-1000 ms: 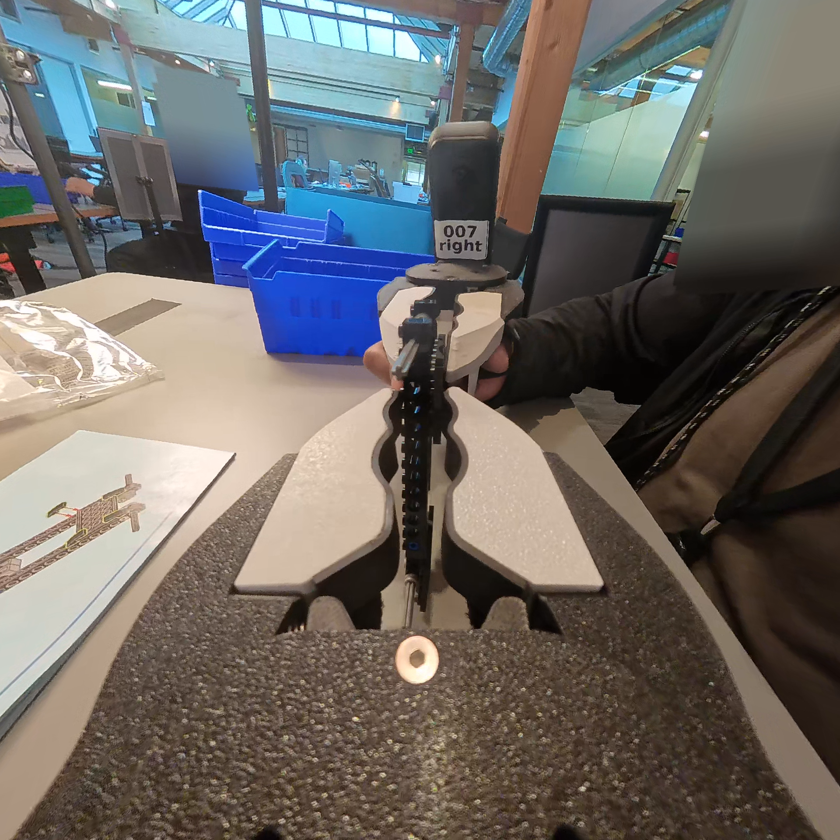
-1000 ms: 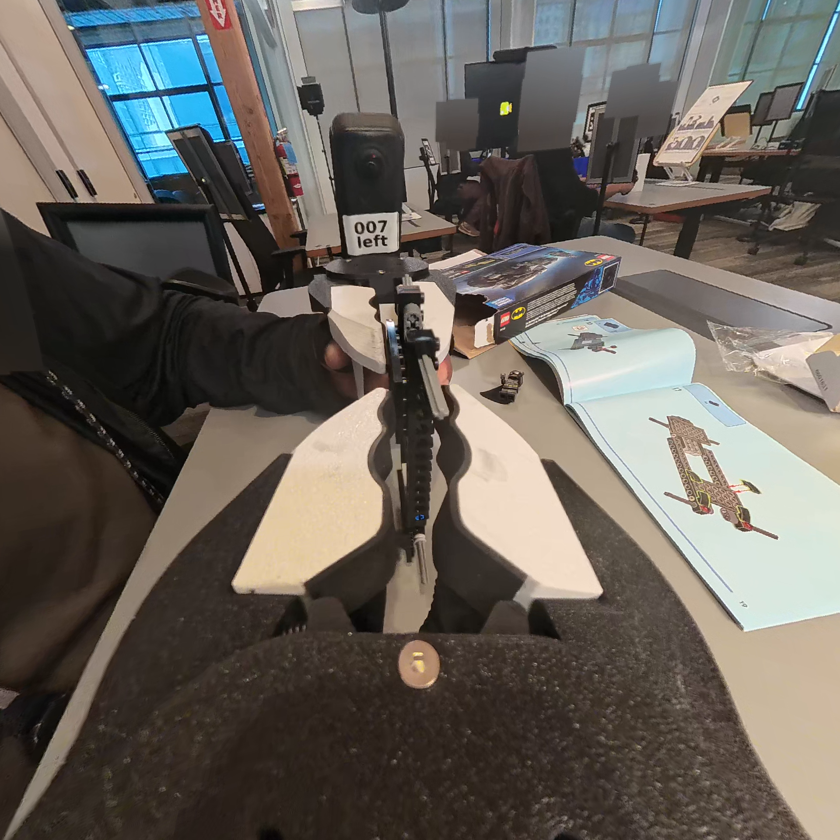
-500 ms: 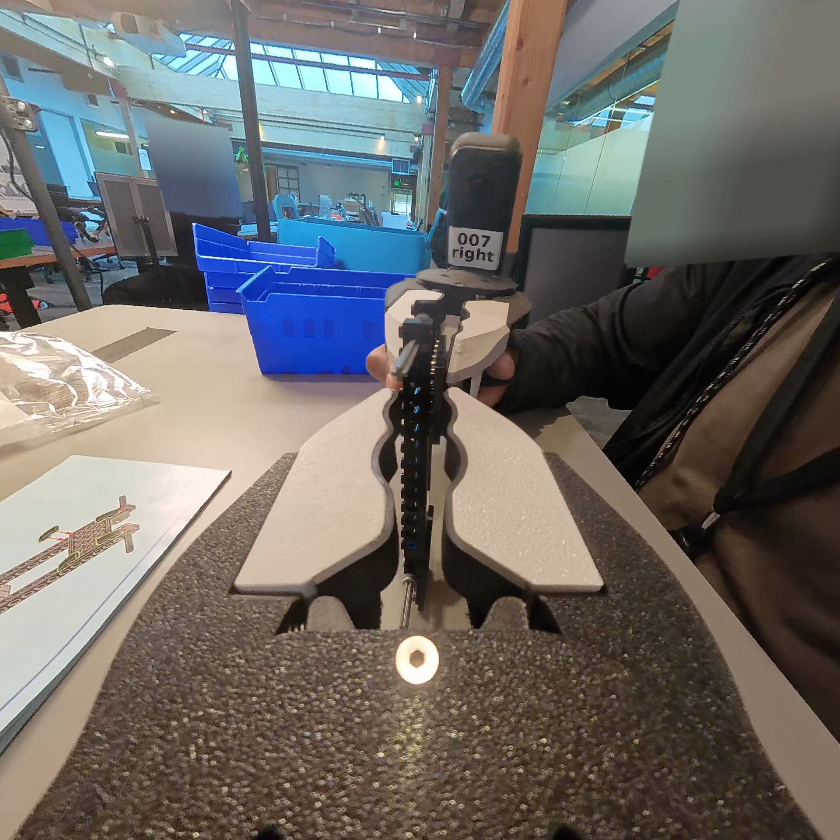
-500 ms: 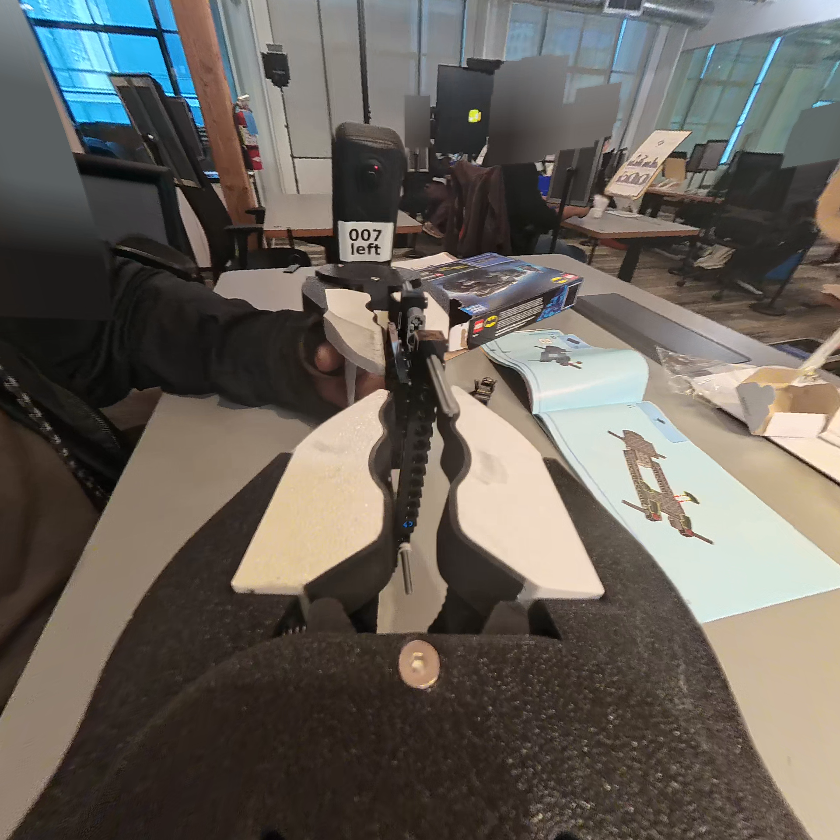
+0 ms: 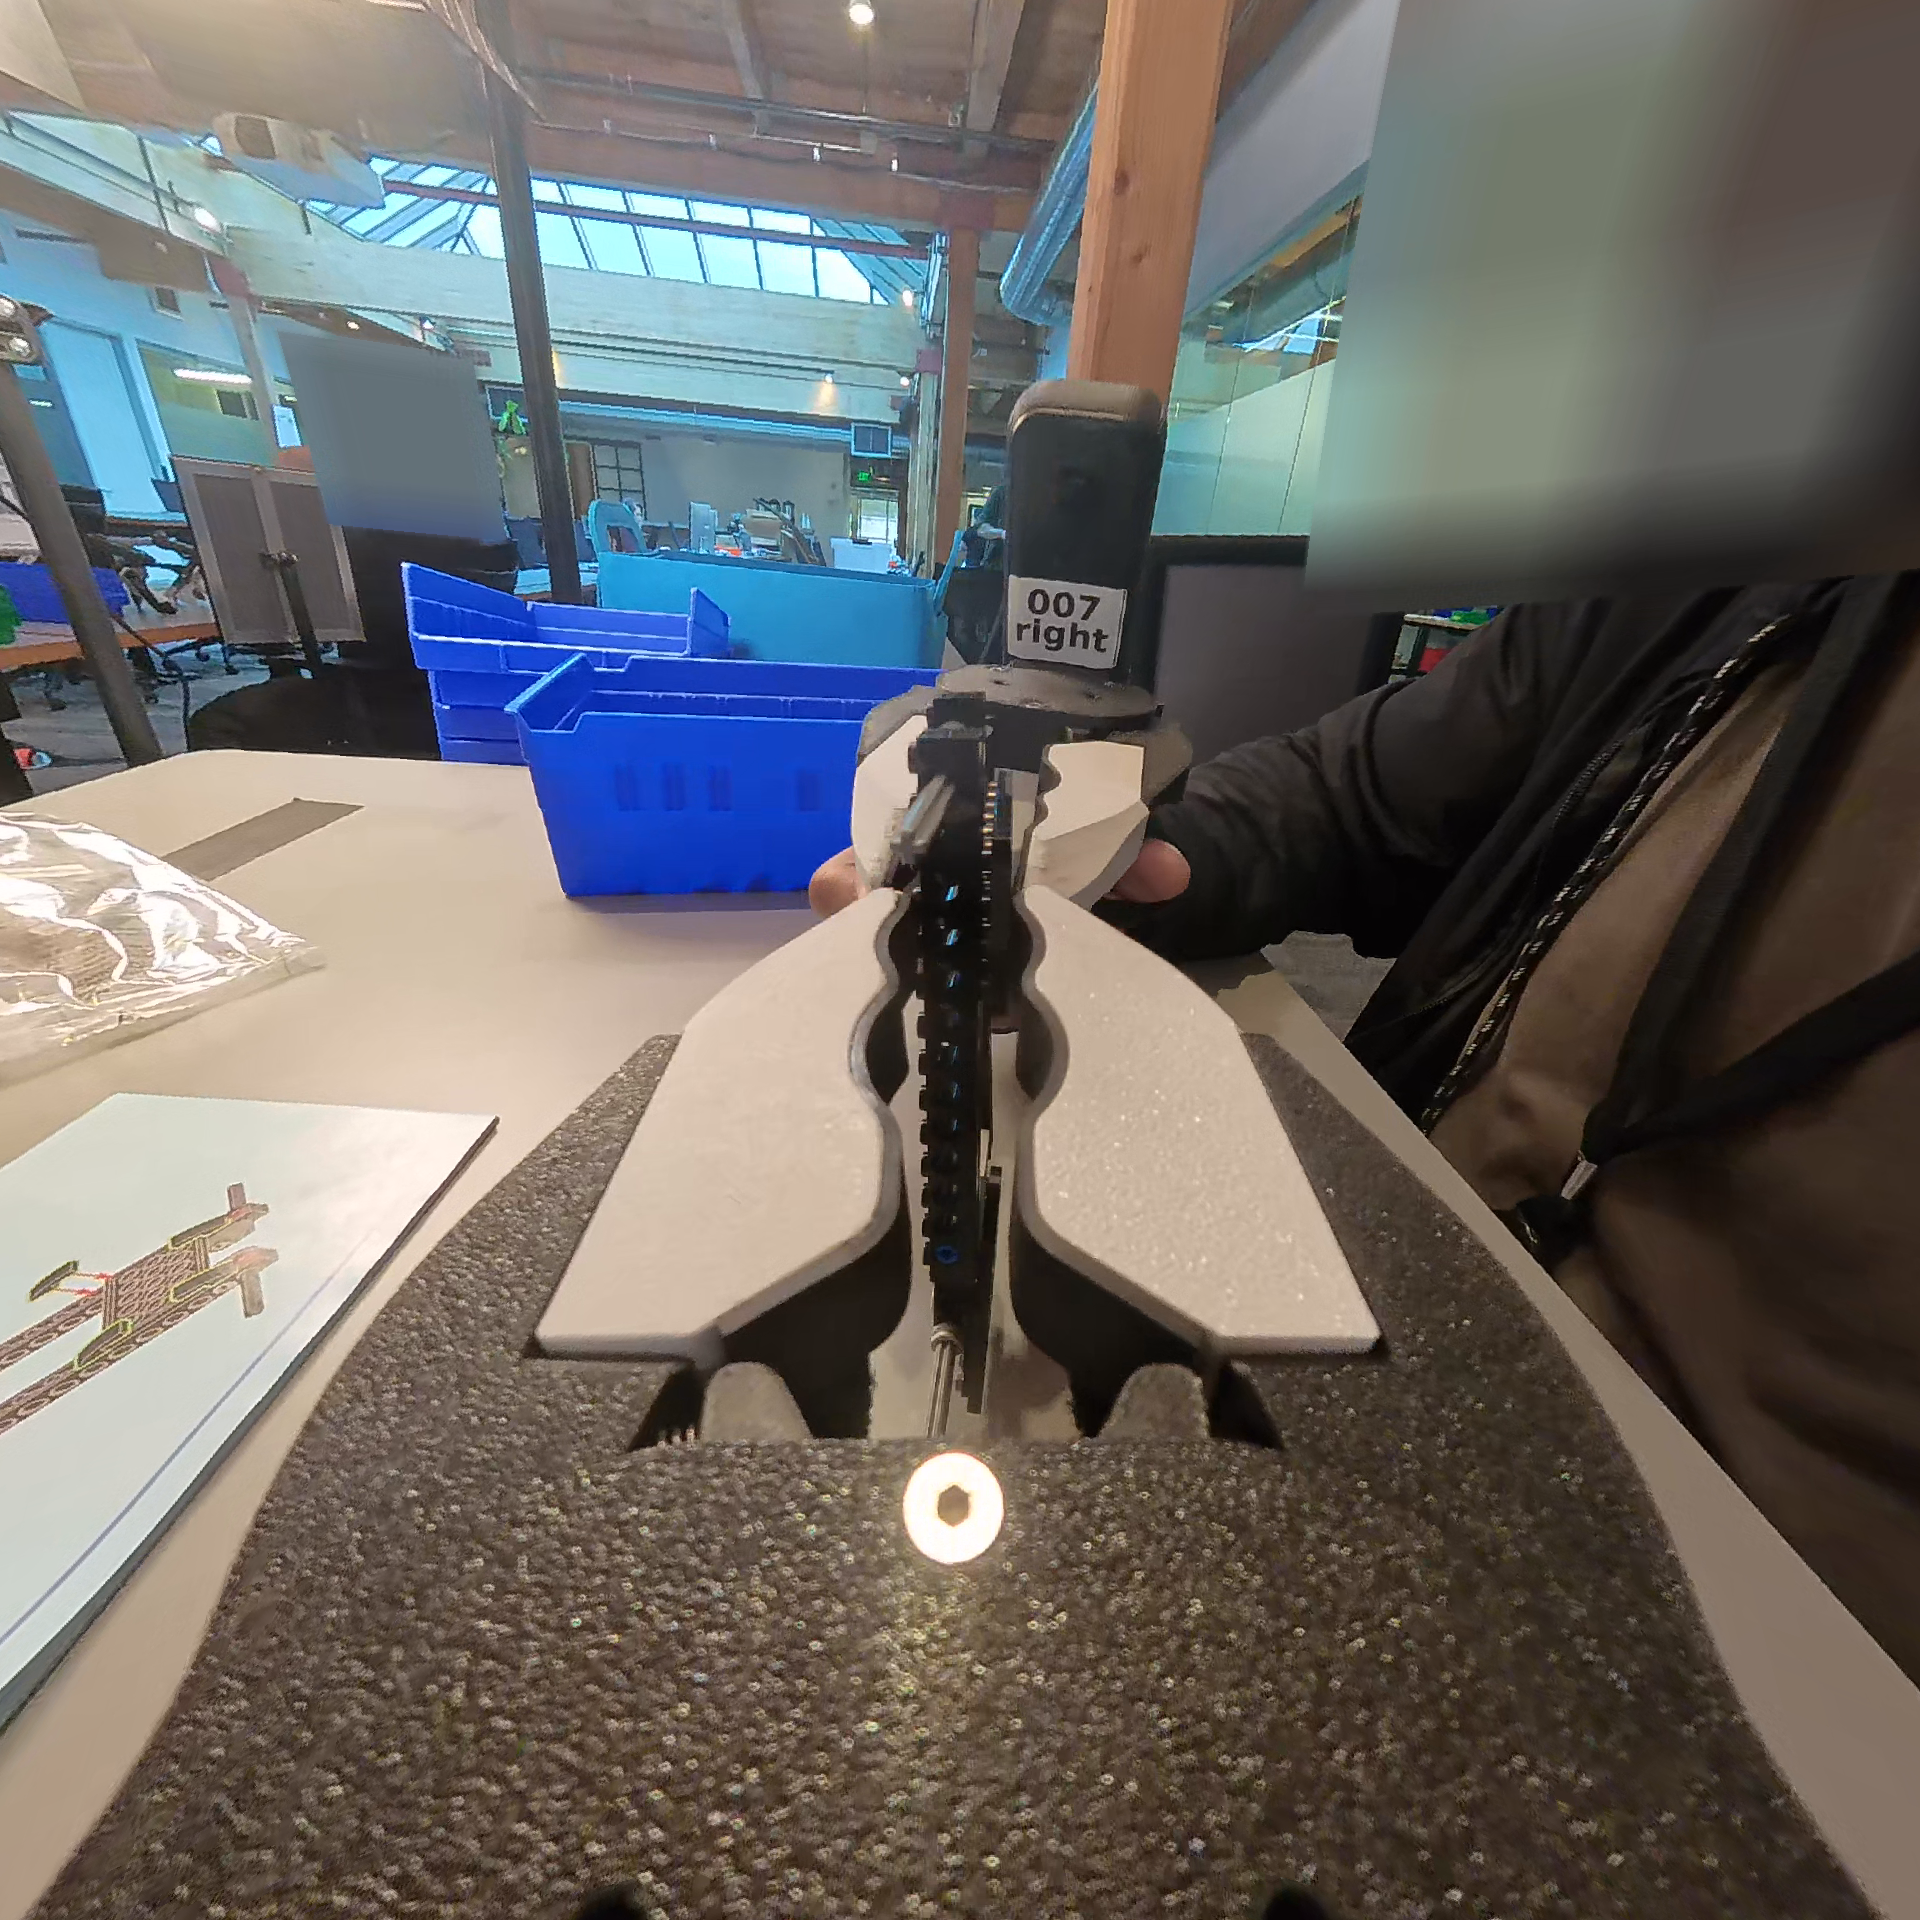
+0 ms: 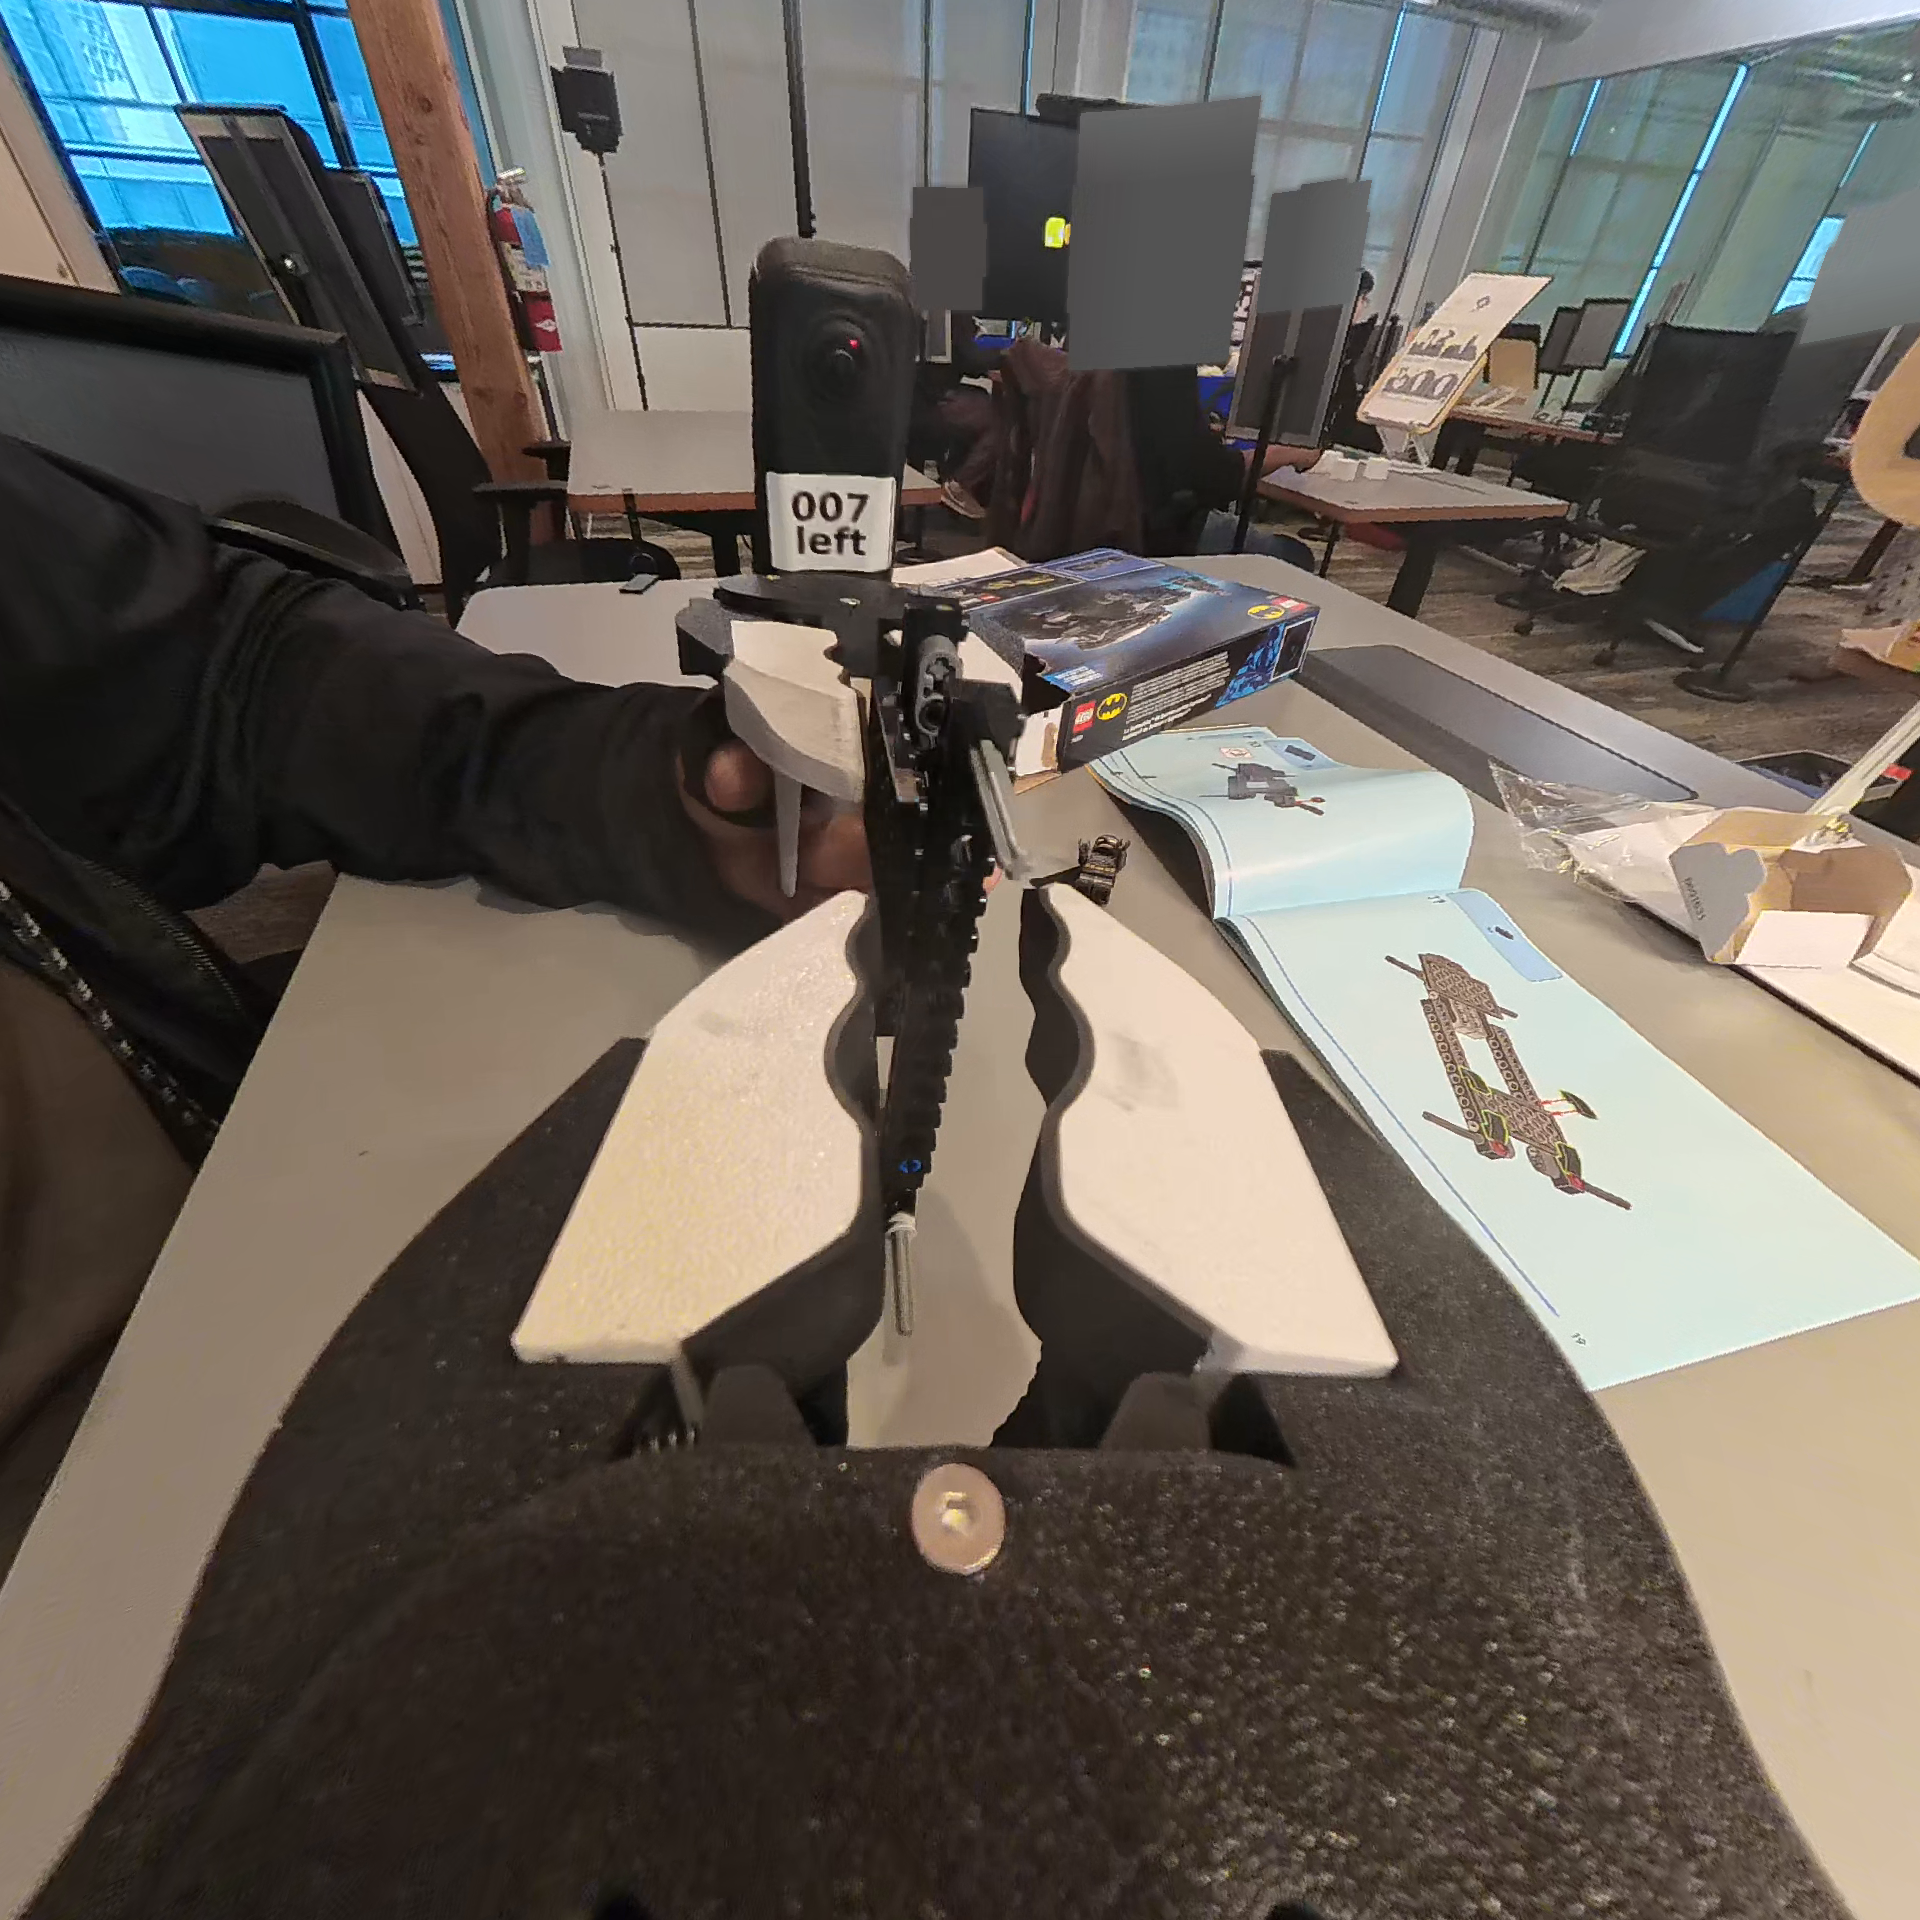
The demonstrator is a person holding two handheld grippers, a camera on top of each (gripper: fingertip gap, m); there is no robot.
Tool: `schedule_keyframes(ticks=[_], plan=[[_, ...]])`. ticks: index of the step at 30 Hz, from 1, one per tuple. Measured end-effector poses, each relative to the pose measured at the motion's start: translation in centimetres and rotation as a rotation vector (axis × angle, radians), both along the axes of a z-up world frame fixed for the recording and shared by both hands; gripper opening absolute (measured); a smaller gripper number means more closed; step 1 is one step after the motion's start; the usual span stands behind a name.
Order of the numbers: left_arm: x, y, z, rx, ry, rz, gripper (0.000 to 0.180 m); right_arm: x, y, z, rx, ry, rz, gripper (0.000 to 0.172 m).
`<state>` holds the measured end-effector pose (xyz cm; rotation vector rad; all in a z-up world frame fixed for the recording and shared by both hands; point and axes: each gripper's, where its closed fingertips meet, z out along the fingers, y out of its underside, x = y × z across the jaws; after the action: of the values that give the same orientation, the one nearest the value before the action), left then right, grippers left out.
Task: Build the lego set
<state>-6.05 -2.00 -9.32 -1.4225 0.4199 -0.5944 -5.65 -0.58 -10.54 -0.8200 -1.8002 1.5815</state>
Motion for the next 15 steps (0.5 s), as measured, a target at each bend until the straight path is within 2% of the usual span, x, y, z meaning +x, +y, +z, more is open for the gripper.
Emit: schedule_keyframes(ticks=[4,15], plan=[[0.07,-0.01,0.01,0.005,0.004,-0.001,0.016,0.25,-0.26,0.03,0.019,0.011,0.008,0.018],[0.13,-0.05,-0.07,0.006,0.008,-0.003,0.016,0.42,-0.33,-0.09,0.019,0.016,-0.011,0.016]])
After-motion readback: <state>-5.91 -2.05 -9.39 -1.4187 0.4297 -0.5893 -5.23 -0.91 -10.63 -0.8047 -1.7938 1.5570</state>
